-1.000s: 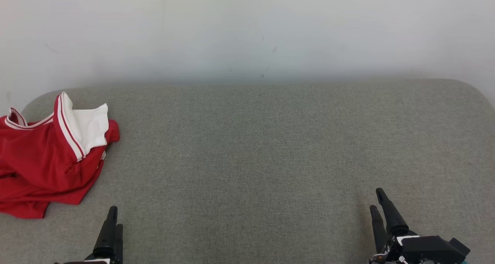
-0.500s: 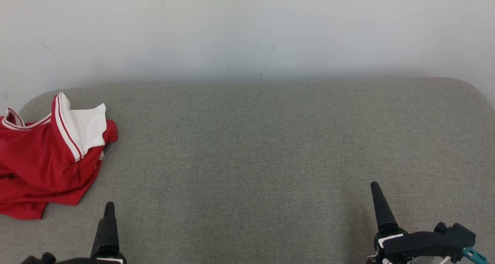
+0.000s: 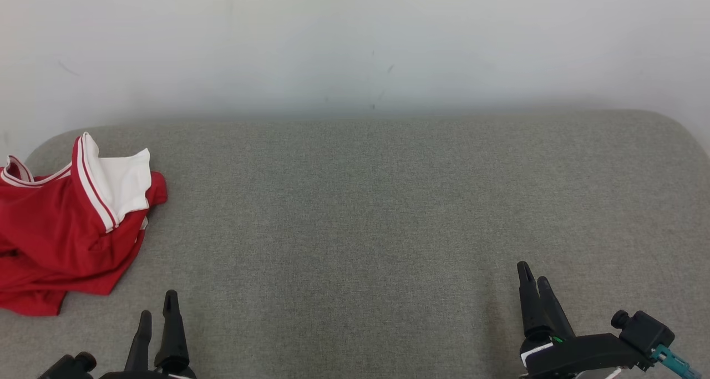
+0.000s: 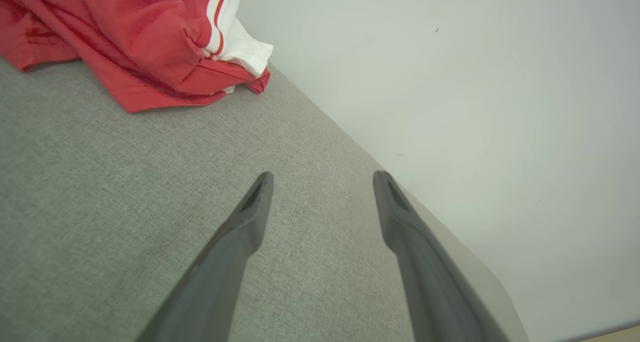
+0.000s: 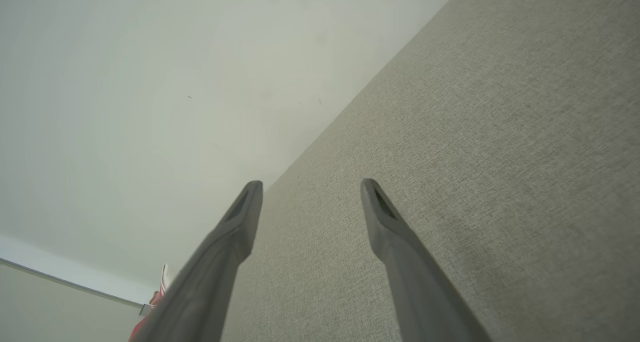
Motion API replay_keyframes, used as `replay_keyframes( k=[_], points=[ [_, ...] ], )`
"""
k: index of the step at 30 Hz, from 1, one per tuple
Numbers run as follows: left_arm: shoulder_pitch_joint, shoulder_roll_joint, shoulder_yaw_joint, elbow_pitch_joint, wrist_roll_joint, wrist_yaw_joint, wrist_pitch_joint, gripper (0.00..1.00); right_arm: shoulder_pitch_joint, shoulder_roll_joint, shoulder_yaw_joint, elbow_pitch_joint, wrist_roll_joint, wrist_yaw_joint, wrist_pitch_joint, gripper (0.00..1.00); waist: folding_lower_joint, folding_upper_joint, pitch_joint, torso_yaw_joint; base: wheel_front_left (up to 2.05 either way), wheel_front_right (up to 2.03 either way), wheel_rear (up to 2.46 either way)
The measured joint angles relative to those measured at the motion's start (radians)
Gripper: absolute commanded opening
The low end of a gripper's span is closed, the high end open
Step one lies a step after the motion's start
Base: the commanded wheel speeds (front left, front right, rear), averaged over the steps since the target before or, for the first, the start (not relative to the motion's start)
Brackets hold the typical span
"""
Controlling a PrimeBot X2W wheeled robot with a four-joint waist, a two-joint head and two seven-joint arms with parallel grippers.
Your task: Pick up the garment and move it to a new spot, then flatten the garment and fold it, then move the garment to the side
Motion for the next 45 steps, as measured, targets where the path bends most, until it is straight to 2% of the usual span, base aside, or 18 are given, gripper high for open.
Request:
replay_keyframes(
  k=[14, 45],
  points=[
    [0.006, 0.004, -0.019, -0.003, 0.206, 0.024, -0.042, 1.00, 0.004, 0.000, 0.026, 0.005, -0.235, 0.000, -0.041, 1.00, 0.0001, 0.0000, 0.002, 0.002, 0.00, 0.00, 0.00],
    [0.023, 0.016, -0.036, -0.021, 0.519, 0.035, -0.118, 1.00, 0.012, 0.000, 0.047, 0.012, -0.546, 0.000, -0.119, 1.00, 0.0000, 0.0001, 0.007, -0.002, 0.00, 0.00, 0.00]
  ],
)
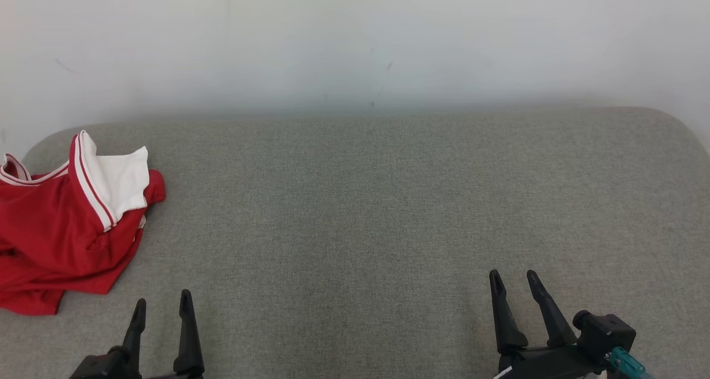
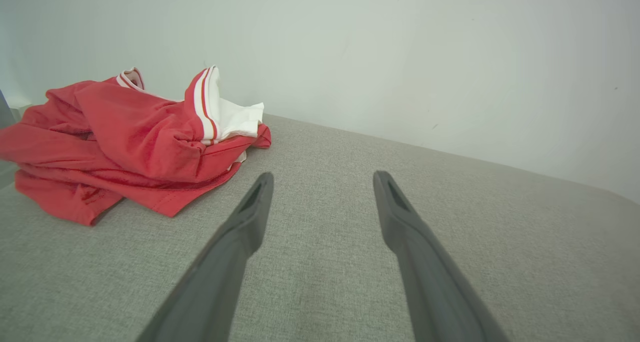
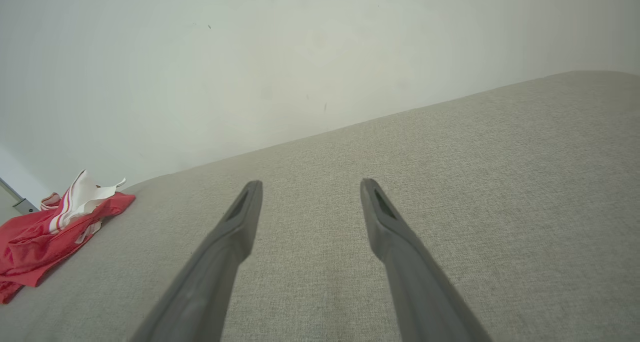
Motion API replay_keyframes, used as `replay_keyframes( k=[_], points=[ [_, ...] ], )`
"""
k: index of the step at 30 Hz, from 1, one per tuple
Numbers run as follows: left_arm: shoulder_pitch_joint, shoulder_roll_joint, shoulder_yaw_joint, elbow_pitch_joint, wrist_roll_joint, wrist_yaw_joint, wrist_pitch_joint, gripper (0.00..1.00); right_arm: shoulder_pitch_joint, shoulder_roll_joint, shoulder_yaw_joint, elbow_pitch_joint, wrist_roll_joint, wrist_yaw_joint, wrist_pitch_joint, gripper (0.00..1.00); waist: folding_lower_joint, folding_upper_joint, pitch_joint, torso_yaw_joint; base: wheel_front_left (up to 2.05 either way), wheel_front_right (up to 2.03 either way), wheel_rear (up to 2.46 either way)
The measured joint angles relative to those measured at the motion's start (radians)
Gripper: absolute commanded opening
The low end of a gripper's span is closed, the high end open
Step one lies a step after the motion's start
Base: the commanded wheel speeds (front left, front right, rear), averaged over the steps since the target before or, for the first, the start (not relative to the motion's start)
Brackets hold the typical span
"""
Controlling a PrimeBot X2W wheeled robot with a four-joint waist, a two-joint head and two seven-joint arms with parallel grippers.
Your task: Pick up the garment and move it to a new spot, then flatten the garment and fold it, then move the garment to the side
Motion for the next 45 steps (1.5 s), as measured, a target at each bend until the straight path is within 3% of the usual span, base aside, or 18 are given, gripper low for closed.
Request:
replay_keyframes(
  k=[33, 45],
  points=[
    [0.004, -0.003, 0.025, 0.016, 0.217, -0.013, -0.063, 1.00, 0.020, 0.000, -0.014, 0.000, -0.205, 0.000, -0.063, 1.00, 0.0000, 0.0000, 0.008, 0.006, 0.00, 0.00, 0.00],
    [0.003, -0.006, 0.040, 0.027, 0.239, -0.013, -0.070, 1.00, 0.030, -0.001, -0.016, 0.004, -0.214, 0.000, -0.069, 1.00, 0.0000, 0.0000, 0.008, 0.090, 0.00, 0.00, 0.00]
  ],
)
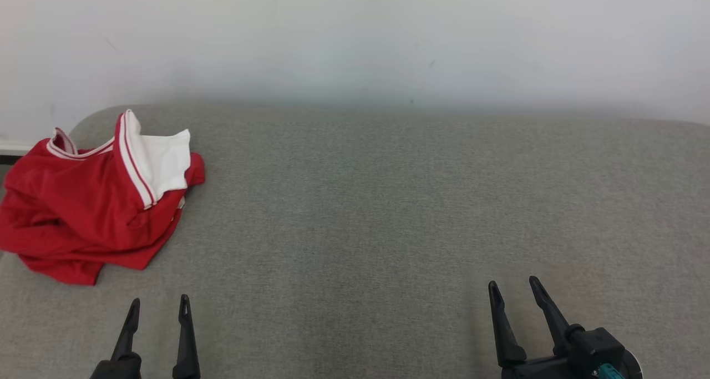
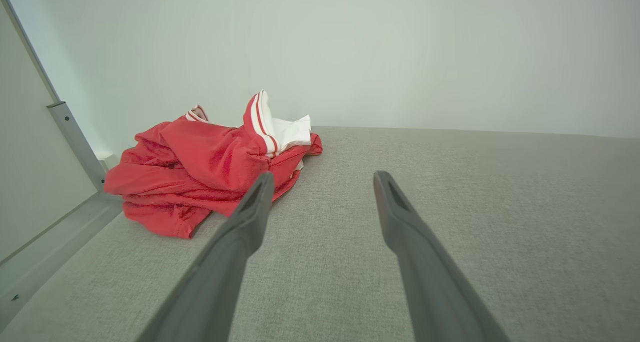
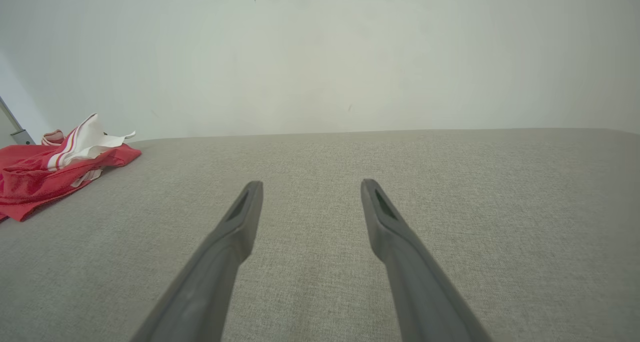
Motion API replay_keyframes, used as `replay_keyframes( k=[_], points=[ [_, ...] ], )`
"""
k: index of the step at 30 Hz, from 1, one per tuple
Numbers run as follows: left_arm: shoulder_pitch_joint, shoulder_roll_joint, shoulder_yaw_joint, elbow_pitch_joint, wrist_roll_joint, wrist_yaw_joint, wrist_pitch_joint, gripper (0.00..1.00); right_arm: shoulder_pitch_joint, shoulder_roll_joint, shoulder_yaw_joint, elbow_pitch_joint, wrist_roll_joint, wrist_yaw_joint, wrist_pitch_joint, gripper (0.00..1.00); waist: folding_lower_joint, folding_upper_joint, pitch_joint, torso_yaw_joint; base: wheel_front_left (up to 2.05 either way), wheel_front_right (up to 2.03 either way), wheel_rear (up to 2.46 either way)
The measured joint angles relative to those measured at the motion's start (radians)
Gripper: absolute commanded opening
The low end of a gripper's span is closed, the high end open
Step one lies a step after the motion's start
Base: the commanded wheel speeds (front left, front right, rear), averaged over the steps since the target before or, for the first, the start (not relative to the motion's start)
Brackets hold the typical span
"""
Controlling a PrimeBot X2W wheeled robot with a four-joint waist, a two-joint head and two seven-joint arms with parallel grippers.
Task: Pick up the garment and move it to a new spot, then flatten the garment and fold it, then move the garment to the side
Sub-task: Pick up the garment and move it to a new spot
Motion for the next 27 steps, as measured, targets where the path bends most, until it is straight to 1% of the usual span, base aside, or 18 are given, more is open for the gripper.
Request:
replay_keyframes(
  k=[11, 21, 27],
  points=[
    [0.007, -0.001, 0.028, 0.009, -0.003, 0.002, 0.000, 1.00, 0.006, 0.000, -0.001, 0.008, 0.000, 0.000, 0.000, 1.00, 0.0000, 0.0000, 0.003, 0.149, 0.00, 0.00, 0.00],
    [0.026, -0.001, 0.033, 0.007, -0.011, 0.020, 0.000, 1.00, 0.006, 0.000, 0.004, 0.016, -0.002, 0.000, 0.000, 1.00, 0.0000, 0.0000, 0.008, 0.298, 0.00, 0.00, 0.00],
    [0.029, -0.001, 0.035, 0.008, -0.024, 0.032, 0.000, 1.00, 0.005, 0.000, 0.010, 0.017, -0.011, 0.000, 0.000, 1.00, 0.0000, 0.0000, 0.013, 0.376, 0.00, 0.00, 0.00]
  ],
)
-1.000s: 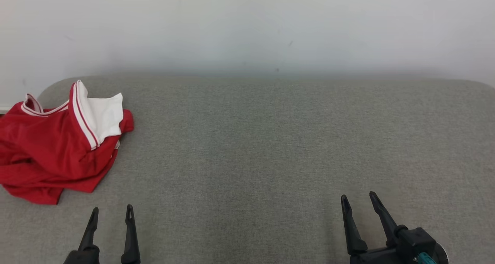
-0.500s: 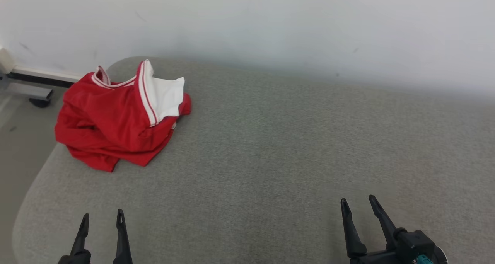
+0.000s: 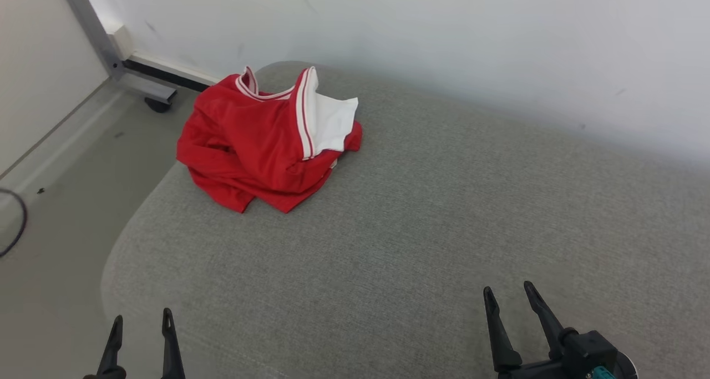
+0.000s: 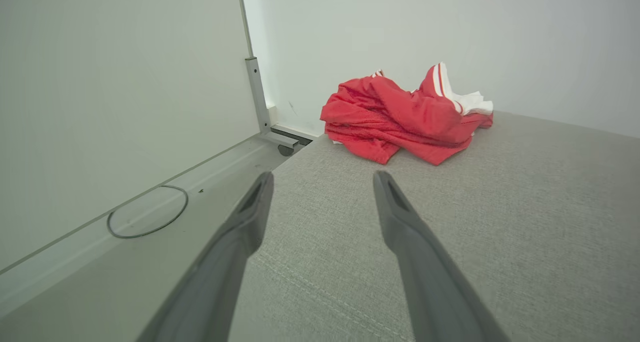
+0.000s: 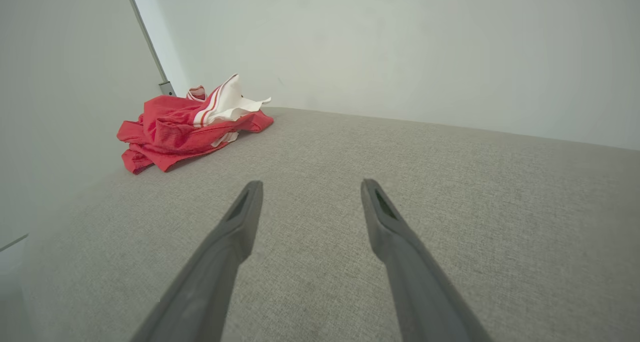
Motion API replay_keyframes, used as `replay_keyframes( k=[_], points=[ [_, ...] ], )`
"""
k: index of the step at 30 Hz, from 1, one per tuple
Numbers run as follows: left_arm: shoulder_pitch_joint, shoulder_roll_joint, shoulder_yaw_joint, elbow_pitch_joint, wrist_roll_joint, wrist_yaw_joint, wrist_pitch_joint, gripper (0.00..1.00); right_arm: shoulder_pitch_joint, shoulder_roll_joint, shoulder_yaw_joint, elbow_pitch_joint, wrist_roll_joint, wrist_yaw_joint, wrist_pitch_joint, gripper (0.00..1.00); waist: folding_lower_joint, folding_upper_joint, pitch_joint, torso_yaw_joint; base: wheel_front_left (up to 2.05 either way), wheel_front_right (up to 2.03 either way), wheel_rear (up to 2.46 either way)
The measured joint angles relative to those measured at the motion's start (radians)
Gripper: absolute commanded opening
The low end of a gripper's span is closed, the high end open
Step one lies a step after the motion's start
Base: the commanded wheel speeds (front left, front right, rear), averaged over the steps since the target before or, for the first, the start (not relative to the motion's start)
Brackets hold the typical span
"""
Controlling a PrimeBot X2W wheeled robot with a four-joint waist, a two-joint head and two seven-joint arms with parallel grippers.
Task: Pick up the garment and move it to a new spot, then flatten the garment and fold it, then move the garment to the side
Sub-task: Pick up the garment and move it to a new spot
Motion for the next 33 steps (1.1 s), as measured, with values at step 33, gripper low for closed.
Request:
replay_keyframes(
  k=[33],
  points=[
    [-0.428, 0.102, 0.126, 0.065, -0.051, -0.049, 0.000, 1.00, -0.098, 0.000, -0.033, -0.045, -0.078, 0.000, 0.000, 1.00, 0.0000, 0.0000, 0.122, -0.149, 0.00, 0.00, 0.00]
  ],
)
